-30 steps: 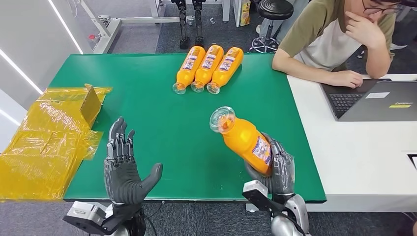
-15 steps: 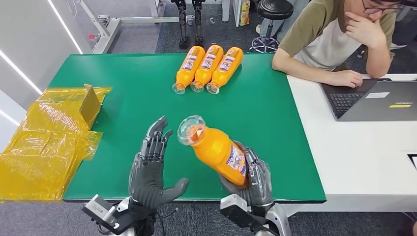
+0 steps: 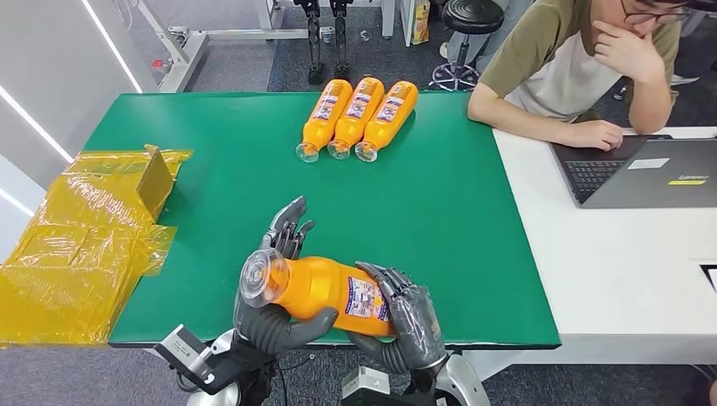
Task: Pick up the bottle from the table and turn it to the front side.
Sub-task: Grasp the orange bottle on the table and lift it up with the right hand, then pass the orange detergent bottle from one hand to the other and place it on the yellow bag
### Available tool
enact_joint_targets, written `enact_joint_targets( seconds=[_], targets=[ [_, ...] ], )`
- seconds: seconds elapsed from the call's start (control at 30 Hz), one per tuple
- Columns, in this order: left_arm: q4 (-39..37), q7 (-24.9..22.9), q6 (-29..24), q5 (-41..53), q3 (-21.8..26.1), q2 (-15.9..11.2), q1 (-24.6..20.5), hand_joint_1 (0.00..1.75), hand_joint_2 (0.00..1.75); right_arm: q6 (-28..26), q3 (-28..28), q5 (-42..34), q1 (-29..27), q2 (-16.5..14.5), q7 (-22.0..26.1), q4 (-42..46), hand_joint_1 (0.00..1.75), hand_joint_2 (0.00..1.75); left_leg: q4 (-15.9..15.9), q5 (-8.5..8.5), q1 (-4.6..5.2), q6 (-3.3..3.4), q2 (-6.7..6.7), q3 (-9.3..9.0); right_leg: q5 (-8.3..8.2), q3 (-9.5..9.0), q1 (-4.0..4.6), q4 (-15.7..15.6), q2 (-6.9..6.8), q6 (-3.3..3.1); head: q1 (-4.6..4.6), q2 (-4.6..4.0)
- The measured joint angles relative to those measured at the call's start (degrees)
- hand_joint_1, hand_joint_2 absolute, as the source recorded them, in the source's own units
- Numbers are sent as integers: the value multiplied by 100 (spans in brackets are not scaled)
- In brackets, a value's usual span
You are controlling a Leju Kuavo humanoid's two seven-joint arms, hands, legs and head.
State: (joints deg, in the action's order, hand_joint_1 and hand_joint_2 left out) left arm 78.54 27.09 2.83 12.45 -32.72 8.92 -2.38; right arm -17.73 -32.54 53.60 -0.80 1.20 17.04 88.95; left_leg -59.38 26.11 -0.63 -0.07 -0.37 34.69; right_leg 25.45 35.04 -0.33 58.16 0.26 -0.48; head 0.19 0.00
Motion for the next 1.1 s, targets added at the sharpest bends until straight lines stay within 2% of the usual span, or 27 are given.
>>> enact_joint_targets(
  seconds=[0.2,0.33,0.37,0.47,0.5,0.77,0.8,0.9,0.93,1.1],
  targets=[
    [-1,-63,86,20,4,-3,11,0,175,532,-4,701,10,-2,-479,-5,175,175,0,0,0,0,1,1,0,1,0,0,1,0,0,0],
    [-1,-80,93,36,14,-4,54,0,175,609,-6,1004,17,-2,-599,-22,175,175,0,1,0,0,1,2,1,2,0,-1,1,0,0,0],
    [-1,-85,93,48,17,-4,72,29,175,609,-6,1056,21,-2,-614,-27,175,175,0,1,0,0,1,2,1,2,0,-1,1,0,0,0],
    [10,-109,95,108,23,-3,130,160,175,608,-6,1155,38,-2,-642,-40,174,175,0,1,0,0,1,2,1,2,0,-1,1,0,1,0],
    [21,-116,102,126,24,-2,146,175,175,607,-5,1166,45,-2,-650,-43,174,175,0,1,0,0,1,2,1,2,0,-1,1,0,1,0],
    [138,-119,202,213,24,13,300,175,175,499,4,1231,103,-14,-622,-45,175,175,0,1,0,0,3,2,1,2,0,-1,2,0,1,0],
    [147,-119,207,215,24,22,313,175,175,483,7,1231,104,-22,-616,-42,165,175,0,1,0,0,3,2,1,2,0,-1,2,0,1,0],
    [174,-119,211,216,24,46,327,175,175,441,8,1233,95,-48,-605,-33,35,175,0,1,0,0,2,2,1,2,0,-1,2,0,1,0],
    [183,-119,211,216,24,49,328,175,175,420,8,1235,85,-60,-602,-30,1,175,0,1,0,0,2,2,1,3,0,-1,2,0,1,0],
    [228,-119,179,274,26,78,331,175,175,339,7,1210,-9,-111,-599,-18,0,175,0,1,0,0,2,3,1,2,0,0,1,0,1,0]
  ],
)
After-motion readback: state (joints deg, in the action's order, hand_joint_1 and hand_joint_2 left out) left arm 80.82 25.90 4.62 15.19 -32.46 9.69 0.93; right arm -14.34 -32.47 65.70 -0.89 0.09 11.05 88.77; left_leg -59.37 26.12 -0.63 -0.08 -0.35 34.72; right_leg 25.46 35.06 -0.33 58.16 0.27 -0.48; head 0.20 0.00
